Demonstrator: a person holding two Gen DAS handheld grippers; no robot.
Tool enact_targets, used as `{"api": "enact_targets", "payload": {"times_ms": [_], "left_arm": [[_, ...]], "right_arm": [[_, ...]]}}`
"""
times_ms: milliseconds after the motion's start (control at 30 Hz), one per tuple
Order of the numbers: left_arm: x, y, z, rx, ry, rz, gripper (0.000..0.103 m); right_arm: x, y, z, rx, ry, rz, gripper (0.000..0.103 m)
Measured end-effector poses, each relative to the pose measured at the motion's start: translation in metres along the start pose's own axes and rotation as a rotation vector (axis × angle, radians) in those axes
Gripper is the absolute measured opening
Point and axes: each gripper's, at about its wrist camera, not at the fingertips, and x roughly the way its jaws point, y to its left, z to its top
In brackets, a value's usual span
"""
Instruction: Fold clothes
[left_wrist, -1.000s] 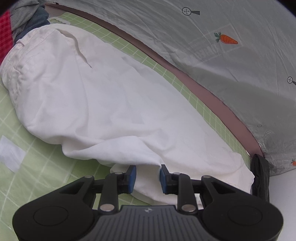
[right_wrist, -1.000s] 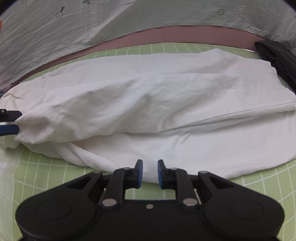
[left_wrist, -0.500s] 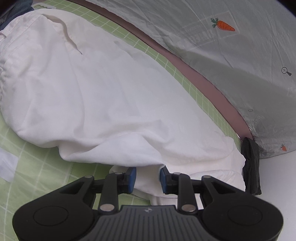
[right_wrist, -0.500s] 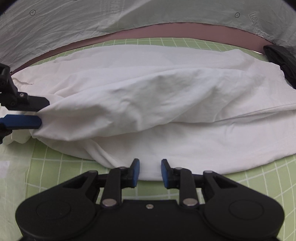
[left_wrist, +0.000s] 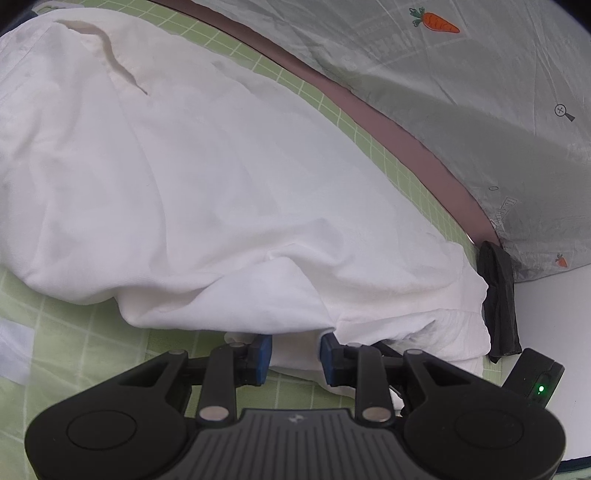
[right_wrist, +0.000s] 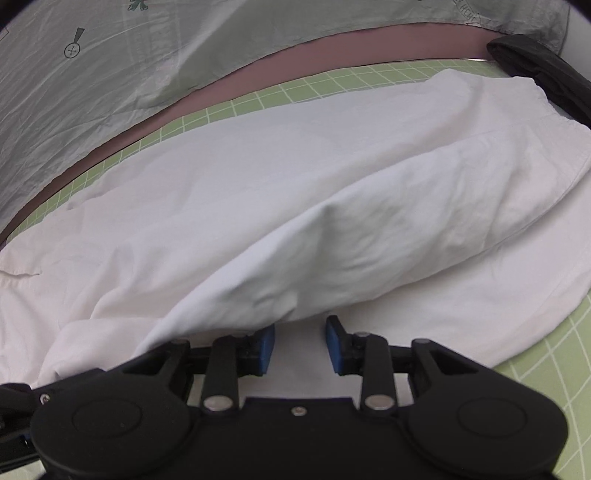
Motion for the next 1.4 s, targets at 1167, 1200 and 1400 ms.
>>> {"api": "enact_targets", "payload": {"times_ms": [1167,1200,1400], "left_arm": [[-0.001,-0.001,-0.038,-0.060,-0.016,0.108,0.029],[-0.001,-0.002,-0.041,-0.072,-0.021,0.118,0.029],[-0.003,-0.006,-0.059,-0.158,-0.066,0.175,0.029]], "right_arm": [[-0.029,-0.056,-0.027,0.329,0.215,0.266,0.035],[-0.031,-0.067,-0.024,0.342,0.207,0.259,0.036],[-0.039,-0.147,-0.002,0.409,0.167,0.210,0.039]]}}
